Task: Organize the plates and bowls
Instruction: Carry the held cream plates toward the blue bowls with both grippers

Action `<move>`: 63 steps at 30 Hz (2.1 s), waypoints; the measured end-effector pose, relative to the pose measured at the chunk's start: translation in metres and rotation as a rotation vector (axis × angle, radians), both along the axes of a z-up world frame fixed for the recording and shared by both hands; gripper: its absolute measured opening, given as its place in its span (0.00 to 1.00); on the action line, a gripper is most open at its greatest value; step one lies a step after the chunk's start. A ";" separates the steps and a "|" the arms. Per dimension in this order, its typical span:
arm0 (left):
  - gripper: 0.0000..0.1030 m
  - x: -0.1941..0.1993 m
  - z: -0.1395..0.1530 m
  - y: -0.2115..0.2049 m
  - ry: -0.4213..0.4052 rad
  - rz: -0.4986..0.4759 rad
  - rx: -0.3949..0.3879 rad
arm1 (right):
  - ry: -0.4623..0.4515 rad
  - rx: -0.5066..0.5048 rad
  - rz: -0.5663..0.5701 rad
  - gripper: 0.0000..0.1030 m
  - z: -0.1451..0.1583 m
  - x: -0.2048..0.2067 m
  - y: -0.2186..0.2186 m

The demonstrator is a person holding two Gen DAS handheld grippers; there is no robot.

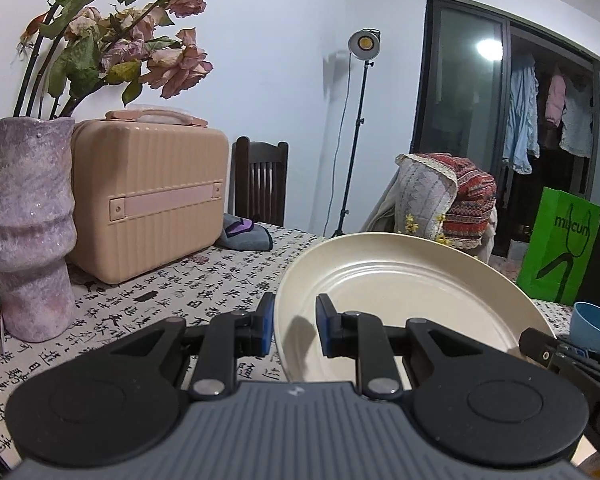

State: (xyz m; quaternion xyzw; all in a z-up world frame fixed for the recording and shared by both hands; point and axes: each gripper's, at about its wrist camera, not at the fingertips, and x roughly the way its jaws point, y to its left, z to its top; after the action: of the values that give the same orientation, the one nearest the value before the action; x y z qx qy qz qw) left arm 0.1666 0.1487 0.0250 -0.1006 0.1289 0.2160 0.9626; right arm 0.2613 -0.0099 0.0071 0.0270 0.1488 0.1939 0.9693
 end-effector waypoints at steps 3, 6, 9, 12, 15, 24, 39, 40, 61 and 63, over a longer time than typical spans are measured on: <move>0.21 -0.004 0.000 -0.005 -0.011 -0.014 -0.002 | 0.002 0.004 -0.008 0.10 -0.001 -0.004 -0.006; 0.21 -0.008 0.000 -0.009 -0.020 -0.027 -0.004 | 0.001 0.010 -0.016 0.10 -0.001 -0.009 -0.013; 0.21 -0.011 -0.001 -0.013 -0.023 -0.038 -0.011 | 0.006 0.013 -0.023 0.10 -0.003 -0.011 -0.018; 0.21 -0.016 -0.003 -0.019 -0.033 -0.041 -0.002 | 0.006 0.017 -0.027 0.10 -0.004 -0.014 -0.024; 0.21 -0.020 -0.005 -0.024 -0.037 -0.047 -0.003 | -0.001 0.018 -0.031 0.10 -0.006 -0.018 -0.029; 0.21 -0.032 -0.012 -0.036 -0.057 -0.076 -0.028 | -0.015 0.027 -0.048 0.10 -0.009 -0.030 -0.046; 0.21 -0.041 -0.017 -0.056 -0.073 -0.120 -0.023 | -0.025 0.024 -0.079 0.10 -0.014 -0.042 -0.068; 0.21 -0.041 -0.018 -0.057 -0.077 -0.123 -0.025 | -0.027 0.024 -0.082 0.10 -0.014 -0.042 -0.069; 0.21 -0.041 -0.028 -0.083 -0.081 -0.188 -0.013 | -0.033 0.021 -0.139 0.10 -0.024 -0.053 -0.100; 0.21 -0.041 -0.028 -0.086 -0.083 -0.190 -0.016 | -0.033 0.021 -0.146 0.10 -0.024 -0.053 -0.102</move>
State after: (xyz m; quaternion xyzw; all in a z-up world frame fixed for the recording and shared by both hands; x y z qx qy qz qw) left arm 0.1254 0.0632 -0.0032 -0.1043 0.0997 0.1181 0.9825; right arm 0.2083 -0.1120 -0.0165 0.0446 0.1285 0.1247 0.9828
